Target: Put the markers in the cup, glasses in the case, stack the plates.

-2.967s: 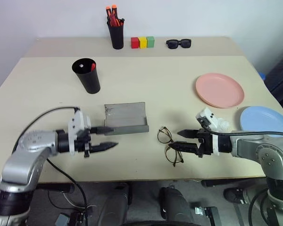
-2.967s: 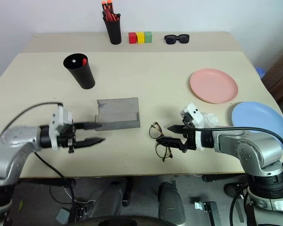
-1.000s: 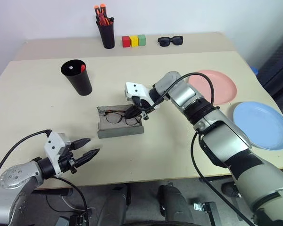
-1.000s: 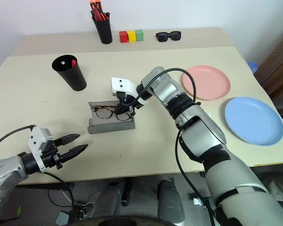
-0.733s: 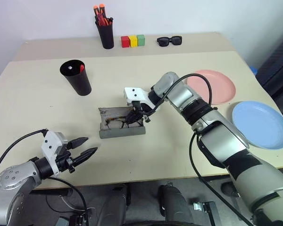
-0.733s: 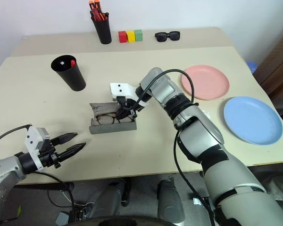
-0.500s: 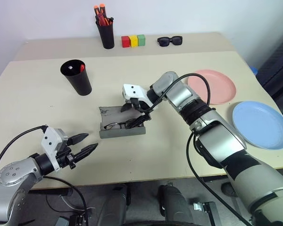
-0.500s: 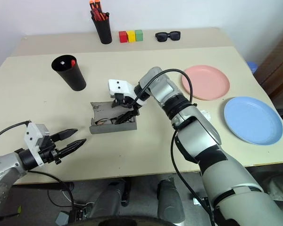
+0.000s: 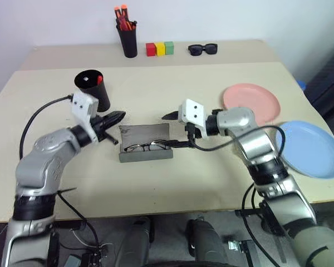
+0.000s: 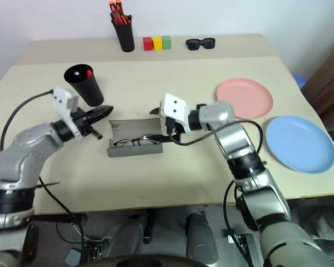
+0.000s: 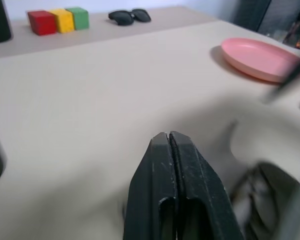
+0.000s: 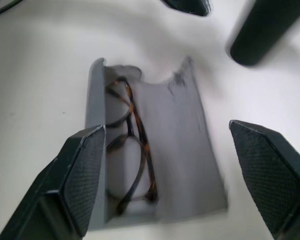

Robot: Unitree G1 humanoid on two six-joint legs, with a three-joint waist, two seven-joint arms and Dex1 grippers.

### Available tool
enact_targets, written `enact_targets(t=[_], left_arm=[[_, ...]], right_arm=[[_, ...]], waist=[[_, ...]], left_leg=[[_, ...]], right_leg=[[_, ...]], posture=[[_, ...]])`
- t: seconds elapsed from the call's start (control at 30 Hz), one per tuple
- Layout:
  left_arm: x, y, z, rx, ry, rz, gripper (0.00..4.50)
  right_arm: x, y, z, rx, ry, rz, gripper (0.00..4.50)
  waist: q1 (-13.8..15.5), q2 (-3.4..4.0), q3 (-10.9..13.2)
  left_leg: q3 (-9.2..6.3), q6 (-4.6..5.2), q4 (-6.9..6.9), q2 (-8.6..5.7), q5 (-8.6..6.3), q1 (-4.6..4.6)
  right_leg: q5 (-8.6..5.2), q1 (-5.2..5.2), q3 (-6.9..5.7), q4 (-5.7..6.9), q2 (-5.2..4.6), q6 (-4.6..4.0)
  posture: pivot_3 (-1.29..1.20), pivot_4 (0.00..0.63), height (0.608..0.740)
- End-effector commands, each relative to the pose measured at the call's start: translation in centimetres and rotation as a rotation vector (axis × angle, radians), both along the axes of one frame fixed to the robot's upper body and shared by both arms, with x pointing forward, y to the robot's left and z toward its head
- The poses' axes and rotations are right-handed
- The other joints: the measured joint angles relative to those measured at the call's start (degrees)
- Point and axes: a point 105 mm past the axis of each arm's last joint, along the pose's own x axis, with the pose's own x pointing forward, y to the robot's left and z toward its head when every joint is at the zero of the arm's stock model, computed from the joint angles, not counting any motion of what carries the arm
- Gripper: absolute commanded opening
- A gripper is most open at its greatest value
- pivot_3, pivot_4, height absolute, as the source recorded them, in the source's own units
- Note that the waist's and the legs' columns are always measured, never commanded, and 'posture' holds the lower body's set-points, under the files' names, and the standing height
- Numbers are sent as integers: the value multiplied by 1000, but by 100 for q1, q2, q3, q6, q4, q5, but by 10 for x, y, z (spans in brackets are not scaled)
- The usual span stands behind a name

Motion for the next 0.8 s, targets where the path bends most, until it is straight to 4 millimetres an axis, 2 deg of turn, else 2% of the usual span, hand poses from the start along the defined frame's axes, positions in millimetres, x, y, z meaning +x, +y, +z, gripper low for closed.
enact_targets(t=[0.03,0.1,0.17,0.37,0.57,0.8], left_arm=[[13,-7,-4,63,35,-7,16],[25,-22,-11,117,100,-57,16],[29,-32,-17,162,143,-113,16],[26,-37,-29,199,246,-207,16],[2,-34,-36,219,282,-341,16],[-35,-26,-41,242,282,-440,16]], right_arm=[[-15,-7,29,99,-88,-64,4041],[-26,-23,20,131,-79,-156,4041],[-36,-34,12,141,-72,-225,4041],[-45,-53,6,133,-83,-342,4041],[-38,-73,3,111,-89,-424,4041],[-21,-83,2,107,-90,-453,4041]], waist=[[-36,1,0],[-3,-1,-1],[36,-4,-2],[-5,-5,0],[-4,-4,-1],[-10,-2,-2]], left_leg=[[2,0,-1,0,0,1],[4,1,-3,6,0,4],[-9,1,-2,7,0,2],[-3,1,5,12,0,3],[-6,1,4,15,0,3],[-15,2,3,27,-1,12]], right_leg=[[0,-1,1,1,0,0],[0,-2,3,1,4,0],[-2,7,-5,-2,12,1],[-2,14,0,-15,10,-1],[-4,17,-1,-19,10,-3],[-14,26,1,-21,5,-23]], posture=[[0,150,740],[0,150,740],[0,150,740],[0,150,740],[0,150,740],[0,150,740]])
